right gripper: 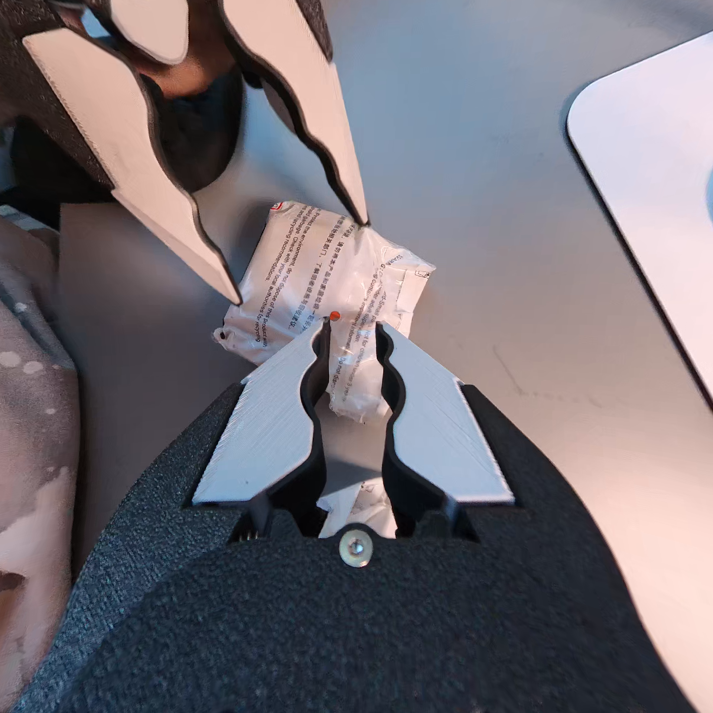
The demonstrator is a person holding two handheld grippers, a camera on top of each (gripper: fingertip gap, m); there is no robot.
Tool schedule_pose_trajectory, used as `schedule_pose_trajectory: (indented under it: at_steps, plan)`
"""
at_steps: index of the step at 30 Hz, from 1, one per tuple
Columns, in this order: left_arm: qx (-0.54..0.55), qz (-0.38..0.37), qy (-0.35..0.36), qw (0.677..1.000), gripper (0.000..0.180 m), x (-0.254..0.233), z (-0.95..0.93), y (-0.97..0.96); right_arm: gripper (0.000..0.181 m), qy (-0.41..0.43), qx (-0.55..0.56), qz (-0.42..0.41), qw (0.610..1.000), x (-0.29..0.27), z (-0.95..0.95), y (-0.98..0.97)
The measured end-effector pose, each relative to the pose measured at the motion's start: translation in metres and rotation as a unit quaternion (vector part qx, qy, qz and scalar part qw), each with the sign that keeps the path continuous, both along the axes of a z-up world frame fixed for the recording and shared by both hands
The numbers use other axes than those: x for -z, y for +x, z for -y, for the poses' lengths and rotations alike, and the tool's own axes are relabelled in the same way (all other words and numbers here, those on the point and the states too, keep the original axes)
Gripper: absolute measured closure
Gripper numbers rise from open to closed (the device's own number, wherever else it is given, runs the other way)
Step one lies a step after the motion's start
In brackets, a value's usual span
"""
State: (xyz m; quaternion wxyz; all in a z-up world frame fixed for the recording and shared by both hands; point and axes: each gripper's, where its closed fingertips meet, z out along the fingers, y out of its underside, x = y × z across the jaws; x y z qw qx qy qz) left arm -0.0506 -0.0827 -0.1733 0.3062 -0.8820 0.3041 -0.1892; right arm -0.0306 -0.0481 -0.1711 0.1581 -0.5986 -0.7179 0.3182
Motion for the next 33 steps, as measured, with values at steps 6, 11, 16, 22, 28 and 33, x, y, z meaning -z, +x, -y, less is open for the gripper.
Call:
schedule_pose_trajectory:
  at_steps: [6,11,16,22,28,33]
  plan:
    - [-0.019,0.015,0.028,0.999,0.137,0.0,-0.008,0.0,0.158,-0.037,0.0,0.041,0.998,0.011,0.002,-0.002]
    - [-0.018,0.016,0.037,0.999,0.149,-0.001,-0.008,-0.001,0.16,0.013,-0.009,0.067,0.998,0.014,0.0,0.002]
    - [-0.014,-0.002,0.069,0.998,0.174,-0.005,-0.009,-0.004,0.175,0.099,-0.02,0.095,0.99,0.016,0.001,0.003]
    - [0.023,-0.016,0.084,0.996,0.18,-0.006,-0.003,0.003,0.181,0.135,-0.016,0.104,0.985,0.024,-0.003,-0.001]
    - [0.079,0.01,0.074,0.994,0.18,-0.007,0.014,0.019,0.181,0.275,-0.001,0.11,0.955,0.033,-0.032,-0.007]
    - [0.071,-0.01,0.104,0.992,0.18,-0.007,0.02,0.02,0.181,0.205,0.026,0.029,0.978,0.01,-0.032,-0.007]
